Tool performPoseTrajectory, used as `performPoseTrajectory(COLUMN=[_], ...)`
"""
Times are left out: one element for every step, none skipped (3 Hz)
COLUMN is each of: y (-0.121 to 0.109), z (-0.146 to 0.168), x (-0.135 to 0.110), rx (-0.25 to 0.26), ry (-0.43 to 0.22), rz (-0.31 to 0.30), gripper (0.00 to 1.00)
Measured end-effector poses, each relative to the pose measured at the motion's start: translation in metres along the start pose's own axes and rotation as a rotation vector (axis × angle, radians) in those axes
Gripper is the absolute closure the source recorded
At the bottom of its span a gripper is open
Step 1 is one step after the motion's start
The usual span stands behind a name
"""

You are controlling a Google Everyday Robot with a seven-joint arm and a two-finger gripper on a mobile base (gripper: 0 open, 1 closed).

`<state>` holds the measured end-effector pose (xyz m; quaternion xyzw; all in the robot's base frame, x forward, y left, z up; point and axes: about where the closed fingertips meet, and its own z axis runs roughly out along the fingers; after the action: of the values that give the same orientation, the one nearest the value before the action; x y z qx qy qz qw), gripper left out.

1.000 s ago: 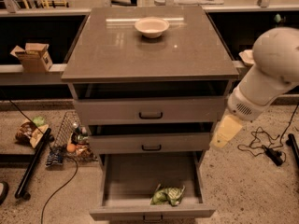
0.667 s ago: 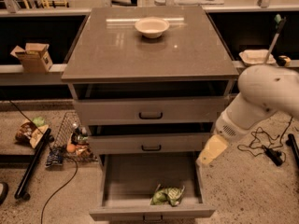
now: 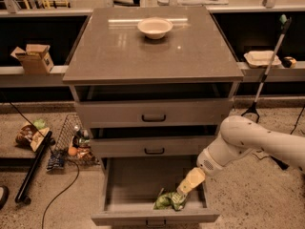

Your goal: Pick green jalapeno chip bag from bottom drawer and place on counter

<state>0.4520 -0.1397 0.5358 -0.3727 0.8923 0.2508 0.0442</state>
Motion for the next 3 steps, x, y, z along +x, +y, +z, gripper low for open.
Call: performPoseTrajectory(y=[0.000, -0.015, -0.050], z=[0.000, 0.035, 0.095], x=[0.000, -0.001, -0.006], rx=[0.000, -0.024, -0.058], ry=[0.000, 0.012, -0.021], rz=[0.000, -0.012, -0.029], gripper=[0.00, 0.00, 0.00])
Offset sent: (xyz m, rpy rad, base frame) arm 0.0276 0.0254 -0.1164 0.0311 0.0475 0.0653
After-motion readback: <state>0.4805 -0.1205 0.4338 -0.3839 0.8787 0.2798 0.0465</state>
